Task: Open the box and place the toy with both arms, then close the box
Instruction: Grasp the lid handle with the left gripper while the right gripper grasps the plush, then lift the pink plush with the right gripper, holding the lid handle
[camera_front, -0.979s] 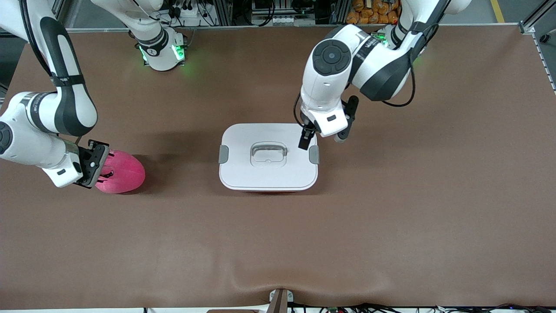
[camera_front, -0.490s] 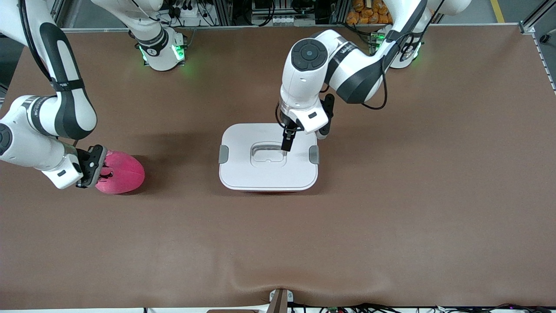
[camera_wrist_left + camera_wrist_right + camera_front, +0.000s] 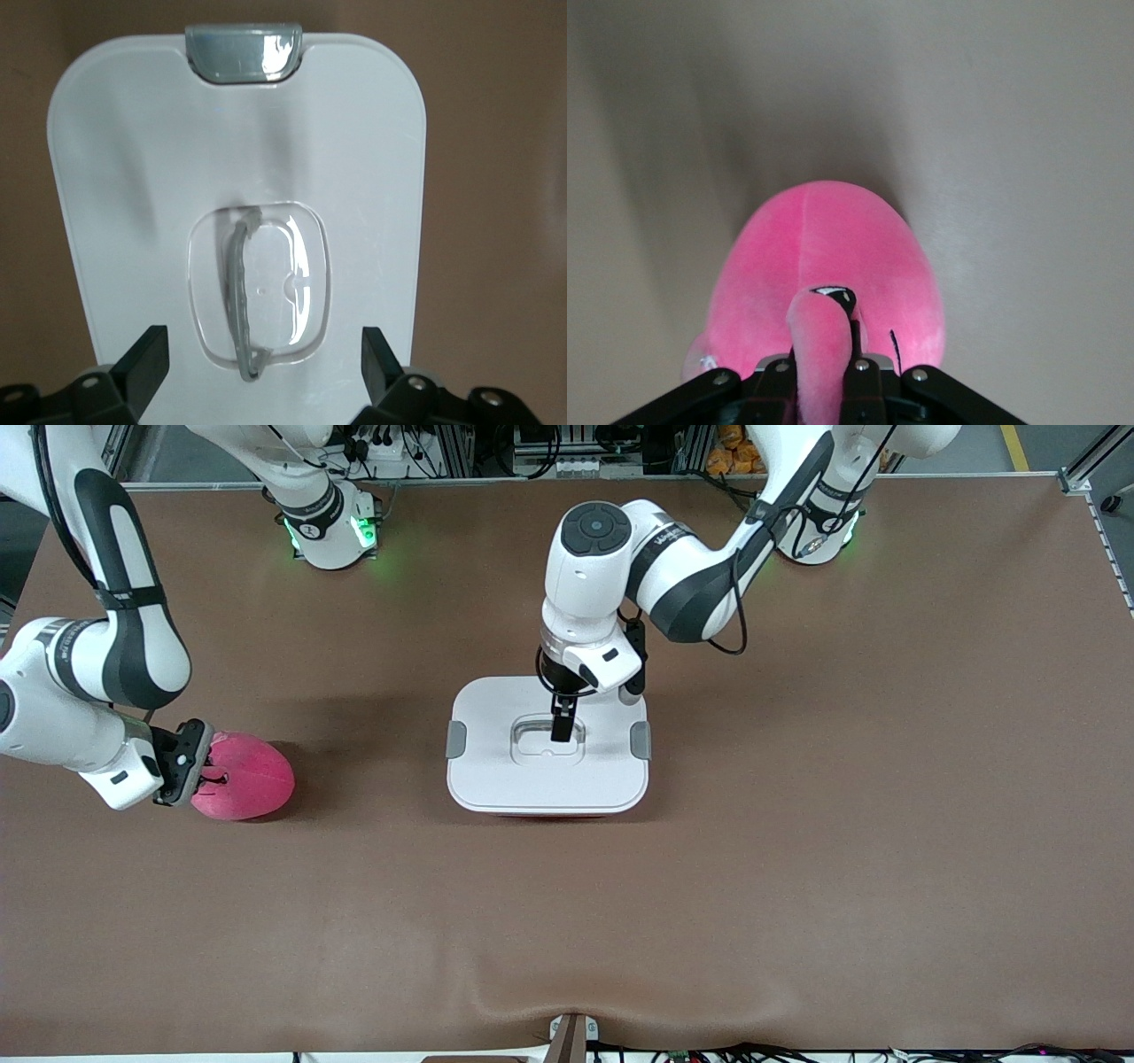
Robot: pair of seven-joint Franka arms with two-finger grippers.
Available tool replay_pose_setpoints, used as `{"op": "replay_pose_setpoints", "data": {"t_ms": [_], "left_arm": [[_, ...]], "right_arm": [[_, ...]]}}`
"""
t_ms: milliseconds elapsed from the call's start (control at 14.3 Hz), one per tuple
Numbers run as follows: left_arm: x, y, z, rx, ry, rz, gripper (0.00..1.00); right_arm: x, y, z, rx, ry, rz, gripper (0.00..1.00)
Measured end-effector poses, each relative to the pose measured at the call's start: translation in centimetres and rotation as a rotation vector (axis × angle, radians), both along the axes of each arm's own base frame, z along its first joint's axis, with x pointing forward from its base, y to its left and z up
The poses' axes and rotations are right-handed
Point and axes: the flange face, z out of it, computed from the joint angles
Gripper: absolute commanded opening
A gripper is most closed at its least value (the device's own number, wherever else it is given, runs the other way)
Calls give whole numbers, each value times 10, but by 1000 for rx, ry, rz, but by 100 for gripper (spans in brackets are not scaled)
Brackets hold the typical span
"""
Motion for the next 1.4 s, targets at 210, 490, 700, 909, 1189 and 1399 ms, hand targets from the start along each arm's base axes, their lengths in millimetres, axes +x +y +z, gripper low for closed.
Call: {"op": "replay_pose_setpoints", "data": {"t_ms": [210, 490, 700, 909, 1189, 1399], "left_arm": [[-13, -14, -11, 26, -31, 47, 96], [-25, -28, -30, 65, -88, 95, 96], [-32, -37, -44, 76, -102, 81, 93], [-35, -39, -54, 86, -97, 75, 87], [-33, -39, -73, 103, -83, 73, 74], [-31, -40, -76, 91, -86, 81, 65]], "right_arm": [[-9, -32, 14, 76, 40, -140, 0], [-10, -45, 39, 79, 76, -305, 0], [-5, -37, 67, 66, 110, -432, 0], [-1, -29, 89, 45, 159, -574, 0], [4, -7, 100, 16, 193, -702, 0], [9, 25, 109, -6, 201, -754, 0]]}}
